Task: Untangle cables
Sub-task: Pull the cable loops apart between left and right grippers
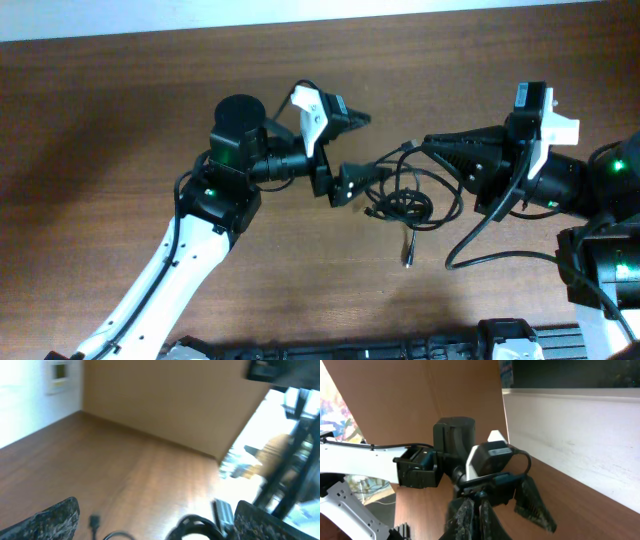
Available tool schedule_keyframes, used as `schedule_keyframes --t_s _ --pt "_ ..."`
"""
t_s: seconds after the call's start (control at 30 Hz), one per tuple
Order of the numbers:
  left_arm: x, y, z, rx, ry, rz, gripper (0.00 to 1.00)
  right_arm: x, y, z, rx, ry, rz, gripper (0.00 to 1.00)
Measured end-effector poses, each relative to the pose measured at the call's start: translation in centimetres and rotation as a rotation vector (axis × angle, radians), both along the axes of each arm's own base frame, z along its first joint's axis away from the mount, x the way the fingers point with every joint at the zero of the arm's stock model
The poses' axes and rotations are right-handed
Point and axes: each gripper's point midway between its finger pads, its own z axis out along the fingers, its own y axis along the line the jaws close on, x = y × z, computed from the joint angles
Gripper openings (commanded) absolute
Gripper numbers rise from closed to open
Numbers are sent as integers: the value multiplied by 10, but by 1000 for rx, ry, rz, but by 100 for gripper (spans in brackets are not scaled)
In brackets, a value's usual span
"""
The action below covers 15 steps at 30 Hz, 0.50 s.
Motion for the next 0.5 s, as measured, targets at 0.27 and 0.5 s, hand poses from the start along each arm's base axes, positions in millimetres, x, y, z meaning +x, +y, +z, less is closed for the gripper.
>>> schedule_keyframes --t_s 0.27,0.5 --pt "-38 0 7 -39 -14 -223 99 0 0 3 1 -16 0 4" --pt "-28 10 9 -46 -30 -195 99 0 0 5 0 -35 1 4"
